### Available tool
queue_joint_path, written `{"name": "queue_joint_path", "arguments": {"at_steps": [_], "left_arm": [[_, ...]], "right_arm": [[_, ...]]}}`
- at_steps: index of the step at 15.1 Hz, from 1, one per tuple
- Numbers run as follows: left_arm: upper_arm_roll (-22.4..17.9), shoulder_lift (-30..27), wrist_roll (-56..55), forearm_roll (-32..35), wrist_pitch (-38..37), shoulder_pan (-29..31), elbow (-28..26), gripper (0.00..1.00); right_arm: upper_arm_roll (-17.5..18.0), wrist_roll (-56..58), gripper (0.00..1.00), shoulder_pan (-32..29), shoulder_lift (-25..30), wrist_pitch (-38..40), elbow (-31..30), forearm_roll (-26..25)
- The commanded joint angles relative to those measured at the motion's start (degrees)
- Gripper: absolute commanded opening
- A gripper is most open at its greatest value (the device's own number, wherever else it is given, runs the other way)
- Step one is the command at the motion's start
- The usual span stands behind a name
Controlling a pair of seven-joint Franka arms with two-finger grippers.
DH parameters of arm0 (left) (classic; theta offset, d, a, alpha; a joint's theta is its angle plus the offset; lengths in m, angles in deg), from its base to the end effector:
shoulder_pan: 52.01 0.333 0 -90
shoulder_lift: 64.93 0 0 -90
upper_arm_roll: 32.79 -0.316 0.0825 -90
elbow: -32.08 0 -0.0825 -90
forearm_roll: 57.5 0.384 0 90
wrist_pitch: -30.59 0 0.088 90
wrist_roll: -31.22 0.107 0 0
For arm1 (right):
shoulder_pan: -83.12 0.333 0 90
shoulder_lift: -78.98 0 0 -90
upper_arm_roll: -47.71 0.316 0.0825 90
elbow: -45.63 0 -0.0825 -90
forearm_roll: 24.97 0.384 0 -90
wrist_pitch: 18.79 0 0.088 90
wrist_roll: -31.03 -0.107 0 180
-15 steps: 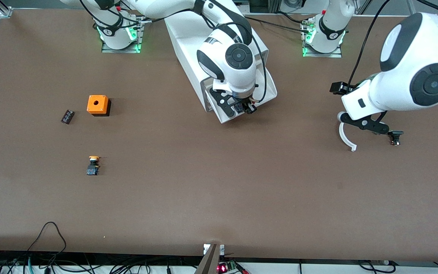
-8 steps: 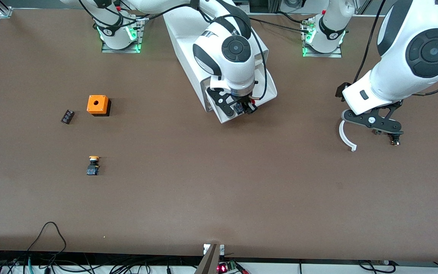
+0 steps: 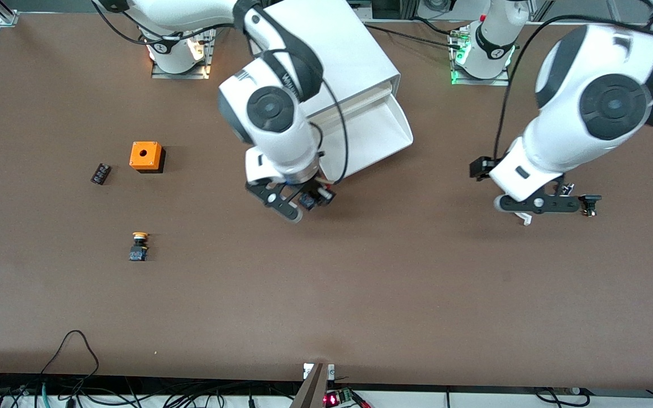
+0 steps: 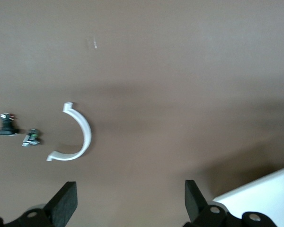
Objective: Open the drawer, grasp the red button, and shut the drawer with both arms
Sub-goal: 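Close the drawer with the left gripper while the right gripper carries button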
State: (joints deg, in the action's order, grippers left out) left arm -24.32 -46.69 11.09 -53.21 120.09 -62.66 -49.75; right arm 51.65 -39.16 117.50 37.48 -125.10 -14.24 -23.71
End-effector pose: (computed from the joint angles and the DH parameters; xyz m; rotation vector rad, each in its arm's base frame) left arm 0.6077 -0.1889 0.5019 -3.0445 -0.0223 0.2459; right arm 0.6063 0.4595 0.4221 -2.9048 0.8679 0.0036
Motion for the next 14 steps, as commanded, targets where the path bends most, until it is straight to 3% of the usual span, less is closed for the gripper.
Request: {"name": "queue_joint_path", "arguments": {"at_steps": [1, 6, 10, 14], "left_arm": [[-0.1, -0.9, -8.3, -0.5, 9.1, -3.3, -7.3, 0.99], [-0.2, -0.6, -25.2, -0.5, 23.7, -10.0, -16.4, 0.99], [-0.2, 0.6, -34.2, -0.1, 34.0, -14.4, -23.1, 0.99], [-0.2, 2.3, -39.5, 0.2, 40.1, -16.5, -25.5, 0.99]], "right_arm": [[1.1, 11.4, 0.0, -4.7, 0.3, 1.1, 0.2, 0.1], [0.9, 31.0, 0.0, -12.3, 0.3, 1.3, -0.5, -0.1], [0.1, 45.6, 0.0, -17.2, 0.3, 2.2, -5.4, -0.6], [-0.1, 54.0, 0.0, -22.2, 0.0, -0.3, -10.2, -0.3]]}}
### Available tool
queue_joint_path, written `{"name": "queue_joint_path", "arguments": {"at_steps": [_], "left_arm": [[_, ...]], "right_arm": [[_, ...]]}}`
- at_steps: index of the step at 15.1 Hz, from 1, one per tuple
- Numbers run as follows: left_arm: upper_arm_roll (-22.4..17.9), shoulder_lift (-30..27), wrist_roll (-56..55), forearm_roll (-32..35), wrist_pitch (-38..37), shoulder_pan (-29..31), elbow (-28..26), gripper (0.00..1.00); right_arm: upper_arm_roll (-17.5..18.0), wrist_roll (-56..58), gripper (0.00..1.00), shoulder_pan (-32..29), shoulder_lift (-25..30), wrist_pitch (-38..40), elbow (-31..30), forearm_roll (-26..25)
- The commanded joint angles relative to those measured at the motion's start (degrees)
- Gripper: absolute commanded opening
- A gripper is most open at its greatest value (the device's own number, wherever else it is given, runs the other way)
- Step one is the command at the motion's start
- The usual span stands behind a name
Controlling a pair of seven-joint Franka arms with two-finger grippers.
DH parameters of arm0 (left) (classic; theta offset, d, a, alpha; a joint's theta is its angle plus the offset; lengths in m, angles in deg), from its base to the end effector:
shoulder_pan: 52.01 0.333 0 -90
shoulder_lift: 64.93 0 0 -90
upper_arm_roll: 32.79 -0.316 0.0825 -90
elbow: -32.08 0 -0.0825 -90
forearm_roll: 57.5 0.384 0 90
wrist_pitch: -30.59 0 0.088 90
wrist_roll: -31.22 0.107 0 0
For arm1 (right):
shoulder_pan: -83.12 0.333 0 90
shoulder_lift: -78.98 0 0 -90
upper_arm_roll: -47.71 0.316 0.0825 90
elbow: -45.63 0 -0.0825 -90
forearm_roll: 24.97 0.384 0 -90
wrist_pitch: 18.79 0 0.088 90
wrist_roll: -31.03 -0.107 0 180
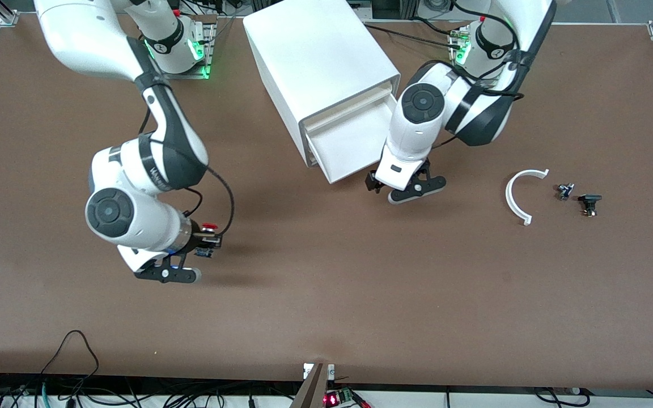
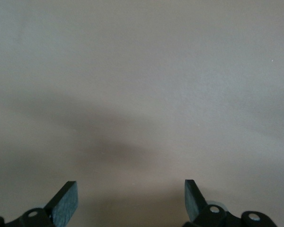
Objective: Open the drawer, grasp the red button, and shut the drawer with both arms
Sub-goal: 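Close the drawer with the left gripper while the right gripper carries button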
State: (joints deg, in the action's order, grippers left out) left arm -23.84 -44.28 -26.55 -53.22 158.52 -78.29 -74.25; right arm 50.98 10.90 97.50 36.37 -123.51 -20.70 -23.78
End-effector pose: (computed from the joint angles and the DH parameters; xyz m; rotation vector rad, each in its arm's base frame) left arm 0.5234 -0.3593 0.3315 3.0787 0.5579 0.0287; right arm 0.7125 0.2160 0.3506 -3.1047 0.0977 0.1363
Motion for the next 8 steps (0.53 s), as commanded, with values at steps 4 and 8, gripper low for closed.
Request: {"name": "queue_joint_path", "arguments": {"at_steps": [4, 8], "left_arm": [[-0.5, 0.0, -4.9, 0.2, 1.4, -3.3, -3.2, 0.99], [3.2, 0.0, -8.3, -0.5, 1.3, -3.4, -5.5, 0.99]], "right_arm": [[0.1, 11.3, 0.0, -5.0, 1.4, -8.8, -10.5, -0.6], [-2.9, 18.2, 0.0, -5.2, 2.4, -16.6, -17.9, -0.5]]}}
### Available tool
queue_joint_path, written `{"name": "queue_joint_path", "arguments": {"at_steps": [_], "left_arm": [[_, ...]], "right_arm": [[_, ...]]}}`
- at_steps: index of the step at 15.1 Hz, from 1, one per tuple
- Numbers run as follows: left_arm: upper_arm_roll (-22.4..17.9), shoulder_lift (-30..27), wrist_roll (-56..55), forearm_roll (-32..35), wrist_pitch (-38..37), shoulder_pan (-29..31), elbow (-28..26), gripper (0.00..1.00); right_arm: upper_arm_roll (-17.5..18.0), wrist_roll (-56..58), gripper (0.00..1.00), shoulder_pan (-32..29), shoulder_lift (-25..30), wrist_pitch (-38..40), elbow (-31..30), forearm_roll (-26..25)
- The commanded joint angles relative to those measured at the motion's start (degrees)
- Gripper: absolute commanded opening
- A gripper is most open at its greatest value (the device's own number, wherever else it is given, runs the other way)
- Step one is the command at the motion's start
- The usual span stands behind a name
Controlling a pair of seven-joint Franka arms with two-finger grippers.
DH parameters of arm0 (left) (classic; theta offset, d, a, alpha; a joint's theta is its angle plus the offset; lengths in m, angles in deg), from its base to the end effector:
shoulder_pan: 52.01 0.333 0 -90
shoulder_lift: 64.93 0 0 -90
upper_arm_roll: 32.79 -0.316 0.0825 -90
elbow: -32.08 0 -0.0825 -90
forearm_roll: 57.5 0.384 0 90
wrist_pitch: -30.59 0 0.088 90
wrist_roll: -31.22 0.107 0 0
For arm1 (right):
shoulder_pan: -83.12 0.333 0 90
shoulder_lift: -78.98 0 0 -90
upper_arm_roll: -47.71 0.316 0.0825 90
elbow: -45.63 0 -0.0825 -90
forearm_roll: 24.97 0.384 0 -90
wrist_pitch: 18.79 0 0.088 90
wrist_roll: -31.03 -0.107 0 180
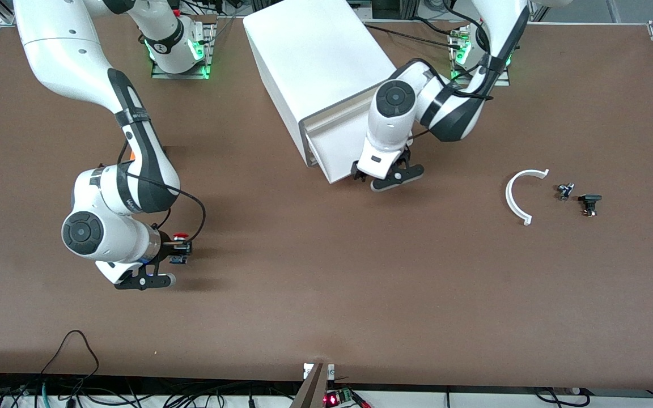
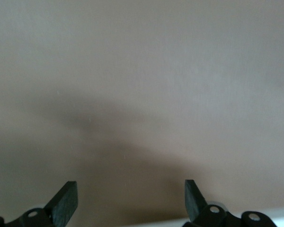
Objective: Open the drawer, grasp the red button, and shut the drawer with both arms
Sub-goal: 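Close the drawer with the left gripper while the right gripper carries button, then place the red button beside the yellow button with the right gripper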
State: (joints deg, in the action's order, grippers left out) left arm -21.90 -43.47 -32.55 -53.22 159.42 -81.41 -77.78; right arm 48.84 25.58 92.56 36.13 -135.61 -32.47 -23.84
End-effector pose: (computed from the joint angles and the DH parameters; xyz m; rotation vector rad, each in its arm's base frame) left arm 0.4769 -0.3943 0.2984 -3.0664 -0.5794 0.0490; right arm 0.7152 0.1316 0.2689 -3.1166 -0.1170 0.1179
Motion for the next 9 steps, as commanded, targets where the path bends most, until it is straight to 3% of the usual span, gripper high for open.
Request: {"name": "queue_joint_path", "arguments": {"at_steps": [1, 6, 9], "left_arm": [[2.1, -0.9, -3.3, -0.5, 0.2, 0.0, -2.2, 0.99], [6.5, -1.3, -5.0, -2.8, -2.6, 0.3, -2.4, 0.99], [8.7, -1.4, -5.0, -4.5, -4.2, 0.3, -2.5, 0.99]], "right_arm": [[-1.4, 4.6, 0.0, -0.3, 3.3, -7.3, -8.8, -0.5], [-3.4, 7.6, 0.0, -0.3, 3.8, -16.1, -16.1, -0.4], [-3.7, 7.2, 0.0, -0.3, 3.7, -17.2, -17.2, -0.1]]}}
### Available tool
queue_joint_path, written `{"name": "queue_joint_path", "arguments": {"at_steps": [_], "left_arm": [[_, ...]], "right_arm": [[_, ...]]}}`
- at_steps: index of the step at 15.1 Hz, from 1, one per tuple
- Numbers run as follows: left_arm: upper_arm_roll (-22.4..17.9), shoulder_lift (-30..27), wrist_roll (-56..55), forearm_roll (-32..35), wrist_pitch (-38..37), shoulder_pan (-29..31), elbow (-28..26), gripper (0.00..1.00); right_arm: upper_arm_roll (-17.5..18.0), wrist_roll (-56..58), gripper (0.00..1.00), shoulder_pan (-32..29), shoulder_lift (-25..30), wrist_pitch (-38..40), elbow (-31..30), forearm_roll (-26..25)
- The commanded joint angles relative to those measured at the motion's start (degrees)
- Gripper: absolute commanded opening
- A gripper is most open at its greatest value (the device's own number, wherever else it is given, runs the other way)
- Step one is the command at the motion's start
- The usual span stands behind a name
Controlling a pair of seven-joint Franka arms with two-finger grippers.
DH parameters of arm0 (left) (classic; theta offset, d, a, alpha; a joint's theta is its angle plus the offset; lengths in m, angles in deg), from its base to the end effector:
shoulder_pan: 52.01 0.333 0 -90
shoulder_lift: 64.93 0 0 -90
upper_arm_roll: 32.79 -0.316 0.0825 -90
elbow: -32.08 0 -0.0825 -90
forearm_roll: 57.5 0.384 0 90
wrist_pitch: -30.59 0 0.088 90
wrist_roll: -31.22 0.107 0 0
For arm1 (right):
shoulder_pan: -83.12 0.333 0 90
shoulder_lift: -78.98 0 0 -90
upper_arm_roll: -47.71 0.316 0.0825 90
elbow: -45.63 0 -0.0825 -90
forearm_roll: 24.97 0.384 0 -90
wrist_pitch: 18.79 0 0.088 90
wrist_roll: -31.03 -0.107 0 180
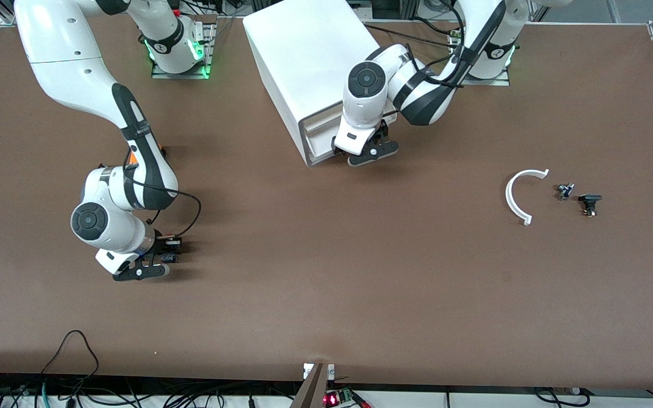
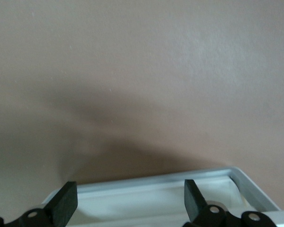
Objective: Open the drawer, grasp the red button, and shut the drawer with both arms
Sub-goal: 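Place the red button beside the yellow button with the right gripper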
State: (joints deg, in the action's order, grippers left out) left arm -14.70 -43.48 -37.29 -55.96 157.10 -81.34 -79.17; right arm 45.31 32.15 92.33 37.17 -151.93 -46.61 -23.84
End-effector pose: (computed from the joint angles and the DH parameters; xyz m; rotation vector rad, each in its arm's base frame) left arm 0.4172 -0.4412 0.2917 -3.0575 -0.5667 0.1973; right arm 0.6865 0.0860 0.1978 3.1199 0.2113 -0.0226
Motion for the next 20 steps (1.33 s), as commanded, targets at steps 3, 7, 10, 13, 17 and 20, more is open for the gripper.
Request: {"name": "queue_joint_path", "arguments": {"at_steps": [3, 7, 10, 13, 17, 20], "left_arm": [[2.8, -1.4, -0.7, -3.4, -2.1, 0.2, -1.1, 0.99], [4.1, -1.5, -2.0, -3.4, -2.1, 0.2, -1.0, 0.99], [4.1, -1.6, -2.0, -3.3, -2.5, 0.0, -1.0, 0.99], [4.1, -1.5, -1.9, -3.4, -3.1, -0.2, -1.0, 0.99], [4.1, -2.5, -0.7, -3.3, -4.9, 1.7, -0.2, 0.99], [4.1, -3.1, 1.4, -3.3, -5.8, 3.2, 0.9, 0.99]], "right_arm": [[-0.2, 0.2, 0.0, -0.6, 2.2, -1.1, -3.2, 0.1], [-0.2, -0.1, 1.0, -1.6, 2.2, -1.0, -2.5, 0.3], [-0.2, 0.2, 1.0, -1.6, 2.7, -0.5, -1.3, 0.4], [-0.3, 0.3, 1.0, -1.6, 4.7, 0.2, -0.7, 0.2], [-1.1, 0.5, 1.0, -1.6, 9.1, 2.3, -1.0, -0.3], [-1.1, 0.3, 1.0, -1.6, 13.8, 5.9, -1.1, -0.3]]}}
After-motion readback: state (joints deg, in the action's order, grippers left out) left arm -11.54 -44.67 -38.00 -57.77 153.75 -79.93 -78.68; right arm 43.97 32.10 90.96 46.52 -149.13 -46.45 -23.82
